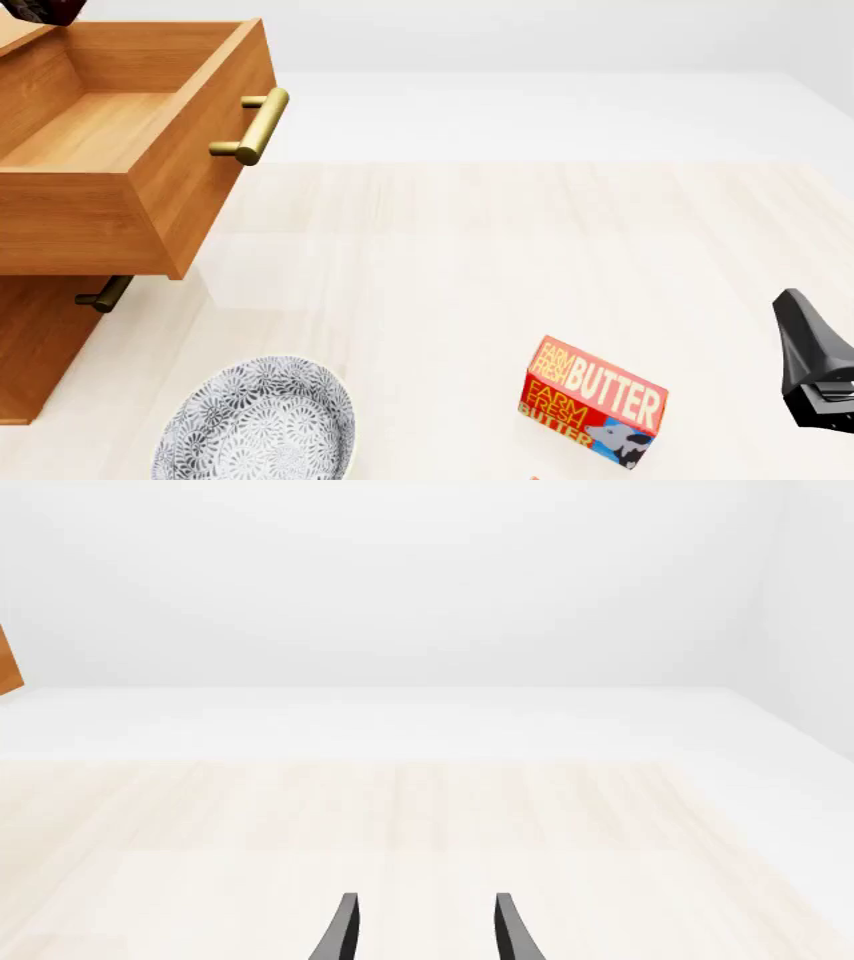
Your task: Put the chocolate pudding in the top drawer of the cabinet and close it.
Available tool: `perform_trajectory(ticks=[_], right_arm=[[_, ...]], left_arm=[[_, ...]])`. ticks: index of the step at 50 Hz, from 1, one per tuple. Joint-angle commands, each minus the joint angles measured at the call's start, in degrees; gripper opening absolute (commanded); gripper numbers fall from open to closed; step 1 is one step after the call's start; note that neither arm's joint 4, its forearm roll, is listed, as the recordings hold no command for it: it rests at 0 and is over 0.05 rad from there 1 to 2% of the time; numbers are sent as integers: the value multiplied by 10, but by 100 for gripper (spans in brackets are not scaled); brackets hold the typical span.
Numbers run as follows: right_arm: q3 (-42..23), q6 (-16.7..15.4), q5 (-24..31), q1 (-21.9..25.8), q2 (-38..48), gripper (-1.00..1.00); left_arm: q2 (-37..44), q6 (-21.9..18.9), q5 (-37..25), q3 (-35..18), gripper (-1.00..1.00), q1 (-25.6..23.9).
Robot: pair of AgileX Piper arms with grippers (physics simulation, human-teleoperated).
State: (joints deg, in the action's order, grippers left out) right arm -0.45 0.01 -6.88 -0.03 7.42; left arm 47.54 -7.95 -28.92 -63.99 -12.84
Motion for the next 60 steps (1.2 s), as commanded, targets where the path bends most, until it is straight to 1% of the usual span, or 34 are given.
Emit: perform_trajectory(ticks=[1, 8, 19, 29, 34, 39, 41, 48, 60], right_arm=[[0, 0, 0, 0, 0, 100], [0, 0, 0, 0, 0, 100], [0, 0, 0, 0, 0, 100], [0, 0, 0, 0, 0, 100], [0, 0, 0, 0, 0, 100], [0, 0, 0, 0, 0, 100], [0, 0, 0, 0, 0, 100], [0, 0, 0, 0, 0, 100], [0, 0, 0, 0, 0, 100]], left_arm=[[-9, -4, -30, 3, -100, 24], [-11, -6, -47, 2, -100, 45], [0, -7, -54, 8, -100, 57], [24, -5, -47, 17, -100, 54], [35, -5, -54, 11, -100, 58], [41, -7, -49, 15, -100, 63], [44, -2, -45, 18, -100, 62], [44, -2, -37, 26, -100, 77], [53, 1, -26, 34, -100, 84]])
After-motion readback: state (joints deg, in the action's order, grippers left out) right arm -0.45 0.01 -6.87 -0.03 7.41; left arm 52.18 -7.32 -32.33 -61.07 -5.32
